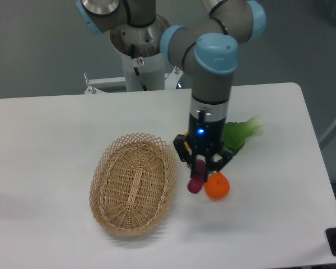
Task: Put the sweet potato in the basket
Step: 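Lift the purple sweet potato in the gripper and carry it toward the basket, then lower the held sweet potato into the wicker basket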
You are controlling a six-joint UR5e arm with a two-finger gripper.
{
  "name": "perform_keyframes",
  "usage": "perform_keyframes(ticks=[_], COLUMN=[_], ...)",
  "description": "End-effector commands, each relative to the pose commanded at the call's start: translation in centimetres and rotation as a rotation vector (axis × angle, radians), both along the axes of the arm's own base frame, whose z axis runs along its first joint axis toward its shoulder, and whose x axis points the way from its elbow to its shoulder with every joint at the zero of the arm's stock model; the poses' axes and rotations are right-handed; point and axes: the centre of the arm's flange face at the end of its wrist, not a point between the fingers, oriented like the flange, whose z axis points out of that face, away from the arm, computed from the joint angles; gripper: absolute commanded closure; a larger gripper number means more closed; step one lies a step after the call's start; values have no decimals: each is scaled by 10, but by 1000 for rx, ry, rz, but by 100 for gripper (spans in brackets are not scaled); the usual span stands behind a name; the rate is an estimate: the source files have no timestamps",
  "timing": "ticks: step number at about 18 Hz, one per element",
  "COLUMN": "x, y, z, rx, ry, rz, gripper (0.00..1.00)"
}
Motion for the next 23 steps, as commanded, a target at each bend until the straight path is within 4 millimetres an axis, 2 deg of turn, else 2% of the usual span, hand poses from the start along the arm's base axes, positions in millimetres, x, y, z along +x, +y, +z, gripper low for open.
perform_keyframes(ticks=[2,5,8,11,12,14,19,23], x=[16,37,61,79,87,107,124,126], y=[3,16,21,36,41,54,69,73], z=[-15,-18,-45,-65,-77,-87,-104,-113], rx=[-35,-40,-106,-155,-191,-231,-251,-253], ry=[-14,-24,-19,-14,-5,24,48,49], rz=[36,29,-5,-45,-60,-99,-119,-125], gripper=[84,84,84,84,84,84,82,82])
